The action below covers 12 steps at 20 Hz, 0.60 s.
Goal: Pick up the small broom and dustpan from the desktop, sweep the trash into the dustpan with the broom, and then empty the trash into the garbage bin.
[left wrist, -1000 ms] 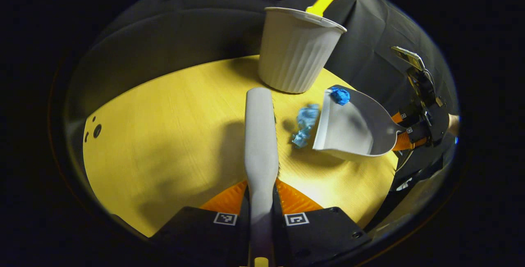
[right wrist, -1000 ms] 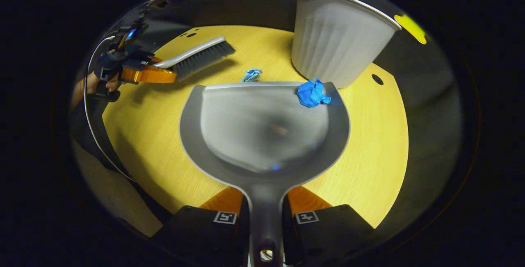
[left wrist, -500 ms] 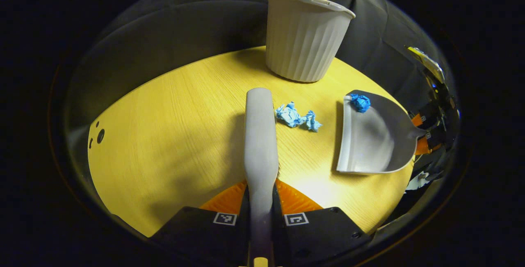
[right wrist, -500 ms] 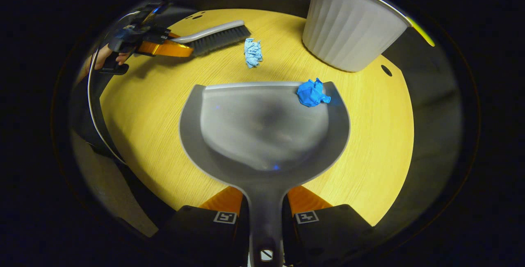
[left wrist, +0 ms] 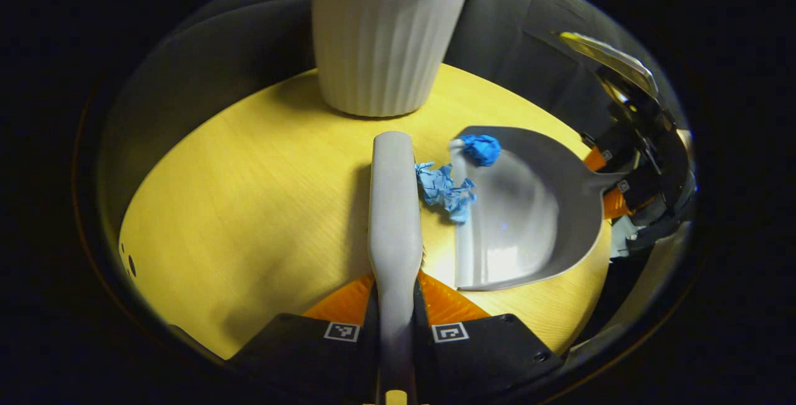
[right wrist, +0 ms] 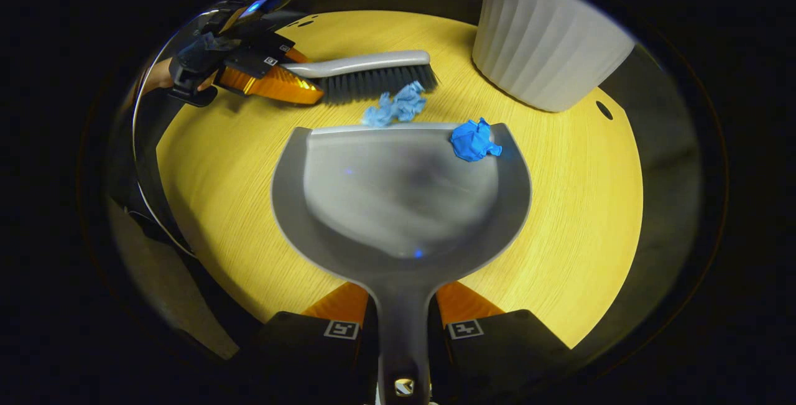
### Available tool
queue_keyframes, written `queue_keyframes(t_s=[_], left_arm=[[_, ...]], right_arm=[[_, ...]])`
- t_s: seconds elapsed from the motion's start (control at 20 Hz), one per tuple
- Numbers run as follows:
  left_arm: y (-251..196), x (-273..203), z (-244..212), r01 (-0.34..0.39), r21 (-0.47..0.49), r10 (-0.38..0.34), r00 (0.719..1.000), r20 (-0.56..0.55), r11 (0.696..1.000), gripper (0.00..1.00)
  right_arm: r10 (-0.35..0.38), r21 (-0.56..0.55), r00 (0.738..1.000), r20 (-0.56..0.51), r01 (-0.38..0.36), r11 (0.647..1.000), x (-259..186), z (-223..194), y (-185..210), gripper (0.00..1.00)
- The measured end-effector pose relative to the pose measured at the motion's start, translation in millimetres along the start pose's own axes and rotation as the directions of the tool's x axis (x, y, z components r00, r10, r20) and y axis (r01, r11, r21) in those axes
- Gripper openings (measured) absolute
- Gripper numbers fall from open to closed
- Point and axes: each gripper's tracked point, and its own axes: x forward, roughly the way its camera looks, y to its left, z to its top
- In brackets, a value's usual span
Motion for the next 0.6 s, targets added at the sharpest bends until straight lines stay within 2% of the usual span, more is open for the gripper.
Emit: queue_keyframes(t_s=[0.1, 0.15, 0.3, 0.45, 0.5, 0.6], left_arm=[[-17.6, -0.3, 0.2, 0.050, 0.003, -0.050, 0.999, -0.003, 0.999, 0.28], [-25.7, -1.2, 0.1, 0.060, 0.005, -0.060, 0.998, -0.005, 0.998, 0.31], [-34.4, -10.7, 9.6, 0.055, -0.014, -0.054, 0.998, 0.029, 0.998, 0.28], [-24.4, -23.3, 20.1, 0.000, -0.020, 0.001, 0.998, 0.063, 1.000, 0.28], [-23.7, -22.9, 19.9, -0.018, -0.027, 0.020, 0.997, 0.071, 0.999, 0.24], [-21.0, -21.9, 18.4, -0.065, -0.052, 0.069, 0.994, 0.084, 0.997, 0.28]], right_arm=[[0.001, 0.001, 1.000, 0.007, -0.001, 1.000, 0.3, -1.0, 0.3, 0.37], [0.001, 0.006, 1.000, 0.013, -0.001, 1.000, -0.3, -1.4, 0.8, 0.37], [-0.006, 0.022, 0.999, 0.035, 0.005, 1.000, 1.6, 0.1, 2.6, 0.37], [-0.005, 0.073, 0.997, 0.072, -0.001, 0.997, 3.2, 1.1, 10.4, 0.37], [-0.008, 0.088, 0.997, 0.083, 0.001, 0.996, 5.9, 3.4, 12.4, 0.37], [-0.018, 0.127, 0.994, 0.106, 0.004, 0.992, 3.8, 6.4, 18.2, 0.37]])
